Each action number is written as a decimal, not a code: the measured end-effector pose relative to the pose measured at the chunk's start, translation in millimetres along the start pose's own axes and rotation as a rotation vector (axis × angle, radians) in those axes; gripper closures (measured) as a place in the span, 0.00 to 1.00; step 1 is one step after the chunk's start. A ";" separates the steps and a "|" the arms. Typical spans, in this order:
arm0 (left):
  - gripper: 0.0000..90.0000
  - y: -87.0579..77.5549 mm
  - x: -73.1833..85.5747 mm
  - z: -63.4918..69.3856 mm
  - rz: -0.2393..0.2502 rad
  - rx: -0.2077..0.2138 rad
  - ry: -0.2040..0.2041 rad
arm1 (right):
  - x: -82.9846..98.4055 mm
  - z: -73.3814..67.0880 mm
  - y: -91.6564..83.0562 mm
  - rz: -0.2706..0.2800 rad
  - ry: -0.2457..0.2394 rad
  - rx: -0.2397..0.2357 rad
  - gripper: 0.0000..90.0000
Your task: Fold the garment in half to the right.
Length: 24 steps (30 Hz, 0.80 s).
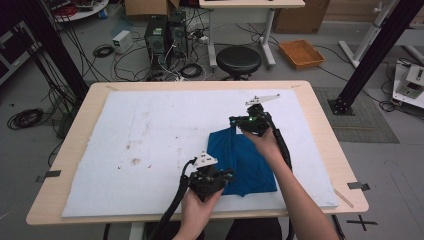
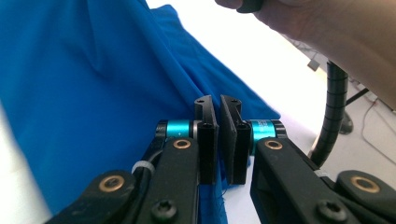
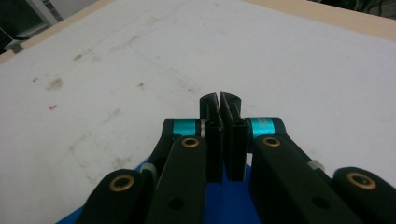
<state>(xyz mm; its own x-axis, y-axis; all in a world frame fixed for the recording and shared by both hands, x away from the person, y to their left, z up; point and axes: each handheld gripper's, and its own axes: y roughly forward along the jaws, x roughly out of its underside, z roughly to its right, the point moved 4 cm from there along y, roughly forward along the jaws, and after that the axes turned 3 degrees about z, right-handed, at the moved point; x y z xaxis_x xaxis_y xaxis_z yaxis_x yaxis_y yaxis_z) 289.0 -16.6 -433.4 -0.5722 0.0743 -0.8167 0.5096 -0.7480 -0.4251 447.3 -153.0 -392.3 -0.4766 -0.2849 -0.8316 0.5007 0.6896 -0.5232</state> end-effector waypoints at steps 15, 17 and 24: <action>0.95 71.3 -9.1 32.2 -0.009 0.036 0.033 | 22.7 59.8 -24.4 -0.062 0.018 0.083 0.98; 0.95 78.2 -9.1 35.0 -0.010 0.042 0.033 | 25.3 63.8 -25.8 -0.075 0.009 0.098 0.98; 0.93 97.1 -5.6 37.3 -0.009 0.066 0.030 | 30.7 75.3 -26.7 -0.100 -0.010 0.157 0.98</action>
<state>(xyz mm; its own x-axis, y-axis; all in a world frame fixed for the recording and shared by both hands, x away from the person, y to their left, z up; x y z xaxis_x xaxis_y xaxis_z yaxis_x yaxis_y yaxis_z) 317.8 -114.2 -455.6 -0.5564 0.1006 -0.8248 0.4603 -0.7891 -0.4068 473.7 -230.3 -417.8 -0.5229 -0.3542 -0.7753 0.5582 0.5451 -0.6255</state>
